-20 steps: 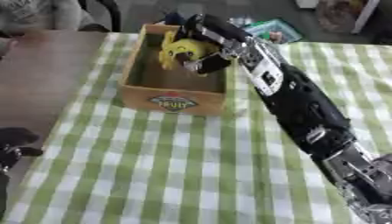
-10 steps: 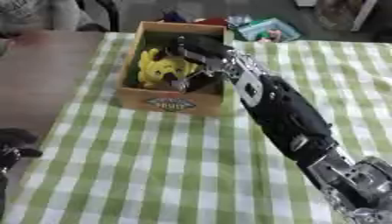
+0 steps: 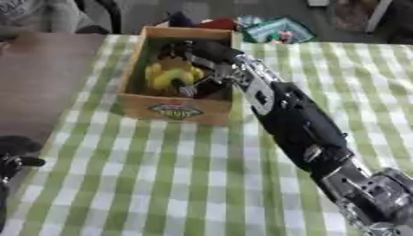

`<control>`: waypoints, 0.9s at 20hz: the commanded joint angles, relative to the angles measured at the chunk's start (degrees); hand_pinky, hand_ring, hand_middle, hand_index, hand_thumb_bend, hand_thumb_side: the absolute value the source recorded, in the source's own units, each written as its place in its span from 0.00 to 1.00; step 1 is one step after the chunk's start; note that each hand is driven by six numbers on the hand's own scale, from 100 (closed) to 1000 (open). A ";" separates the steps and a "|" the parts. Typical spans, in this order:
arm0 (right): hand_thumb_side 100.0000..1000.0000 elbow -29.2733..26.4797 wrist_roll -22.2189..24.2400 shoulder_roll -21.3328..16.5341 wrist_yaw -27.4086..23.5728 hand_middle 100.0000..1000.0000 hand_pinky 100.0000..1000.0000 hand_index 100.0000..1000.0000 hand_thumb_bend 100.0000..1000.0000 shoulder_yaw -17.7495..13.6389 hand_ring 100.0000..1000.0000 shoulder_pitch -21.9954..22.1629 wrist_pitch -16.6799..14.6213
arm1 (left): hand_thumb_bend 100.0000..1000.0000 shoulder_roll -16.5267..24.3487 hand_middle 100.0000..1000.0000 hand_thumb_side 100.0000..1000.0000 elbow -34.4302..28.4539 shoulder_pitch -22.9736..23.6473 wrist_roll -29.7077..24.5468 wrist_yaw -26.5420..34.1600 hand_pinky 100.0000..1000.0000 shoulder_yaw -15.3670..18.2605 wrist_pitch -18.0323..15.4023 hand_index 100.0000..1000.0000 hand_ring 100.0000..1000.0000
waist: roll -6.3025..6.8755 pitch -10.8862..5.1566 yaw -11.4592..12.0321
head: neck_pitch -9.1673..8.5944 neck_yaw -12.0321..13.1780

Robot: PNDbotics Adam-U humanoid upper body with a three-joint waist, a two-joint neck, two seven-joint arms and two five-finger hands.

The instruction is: Pick up objects on the table and place them in the box.

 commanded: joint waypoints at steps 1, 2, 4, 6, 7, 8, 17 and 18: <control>0.12 -1.87 0.63 -1.66 -0.45 0.95 0.74 0.94 0.00 -0.18 0.86 -1.38 0.33 | 0.00 0.41 0.53 0.66 -0.96 -0.19 0.03 -0.02 0.50 0.22 -0.10 0.46 0.60 | 0.37 -1.21 0.07 | -0.51 0.07; 0.13 -2.03 1.23 -1.86 -0.31 0.95 0.76 0.94 0.00 -0.12 0.87 -1.43 0.35 | 0.00 0.43 0.53 0.66 -0.98 -0.15 0.03 -0.03 0.50 0.24 -0.12 0.46 0.60 | 0.36 -1.27 0.12 | -0.50 0.07; 0.13 -2.53 2.10 -2.24 -0.13 0.95 0.76 0.94 0.00 -0.16 0.87 -1.43 0.43 | 0.00 0.44 0.53 0.66 -0.94 0.00 0.11 -0.03 0.50 0.33 -0.11 0.46 0.60 | 0.39 -1.41 0.00 | -0.47 0.19; 0.12 -3.54 1.99 -2.75 -0.77 0.92 0.74 0.92 0.00 -0.33 0.85 -1.27 0.54 | 0.00 0.45 0.53 0.66 -0.89 0.19 0.22 -0.04 0.50 0.44 -0.12 0.46 0.60 | 0.47 -1.57 -0.54 | -0.40 0.48; 0.12 -4.27 1.69 -3.16 -1.63 0.91 0.73 0.92 0.00 -0.40 0.84 -1.11 0.56 | 0.00 0.48 0.53 0.66 -0.86 0.30 0.29 -0.05 0.50 0.52 -0.14 0.46 0.60 | 0.51 -1.67 -0.92 | -0.35 0.73; 0.11 -5.14 1.30 -3.73 -2.93 0.88 0.69 0.90 0.00 -0.50 0.81 -0.89 0.64 | 0.00 0.53 0.53 0.66 -0.81 0.47 0.39 -0.09 0.50 0.63 -0.16 0.46 0.60 | 0.52 -1.82 -1.38 | -0.25 1.01; 0.34 -19.70 1.34 -10.64 -32.02 0.66 0.48 0.77 0.00 -2.78 0.59 6.54 8.42 | 0.00 1.01 0.53 0.66 -0.30 2.17 1.89 -0.61 0.50 2.11 -0.53 0.46 0.60 | 0.93 -2.77 -6.33 | 0.72 4.28; 0.36 -21.99 1.25 -11.31 -35.89 0.65 0.47 0.76 0.00 -3.31 0.58 8.22 9.95 | 0.00 1.05 0.53 0.66 -0.30 2.28 2.11 -0.68 0.50 2.34 -0.60 0.46 0.60 | 0.94 -2.77 -6.90 | 0.78 4.71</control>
